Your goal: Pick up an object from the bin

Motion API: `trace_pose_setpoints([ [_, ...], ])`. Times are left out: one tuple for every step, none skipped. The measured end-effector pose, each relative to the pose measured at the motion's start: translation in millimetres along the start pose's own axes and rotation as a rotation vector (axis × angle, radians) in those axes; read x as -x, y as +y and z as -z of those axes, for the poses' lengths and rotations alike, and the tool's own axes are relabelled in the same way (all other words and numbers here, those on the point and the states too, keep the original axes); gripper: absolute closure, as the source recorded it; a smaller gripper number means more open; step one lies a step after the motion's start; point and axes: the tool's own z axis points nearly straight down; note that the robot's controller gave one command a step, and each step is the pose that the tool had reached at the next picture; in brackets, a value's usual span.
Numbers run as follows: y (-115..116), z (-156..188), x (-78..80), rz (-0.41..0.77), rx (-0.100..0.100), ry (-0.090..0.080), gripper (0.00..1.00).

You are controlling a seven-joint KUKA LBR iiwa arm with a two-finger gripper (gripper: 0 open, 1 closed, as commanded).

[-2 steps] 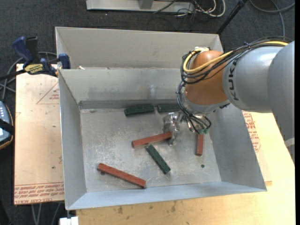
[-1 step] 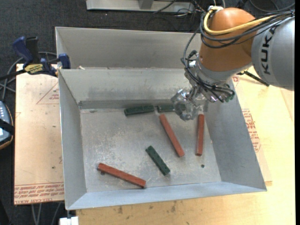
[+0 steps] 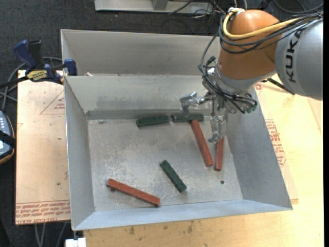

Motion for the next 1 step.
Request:
trace_pose_setpoints([
  [57.0, -95.7, -45.7, -0.092, 0.008, 0.012, 0.00],
])
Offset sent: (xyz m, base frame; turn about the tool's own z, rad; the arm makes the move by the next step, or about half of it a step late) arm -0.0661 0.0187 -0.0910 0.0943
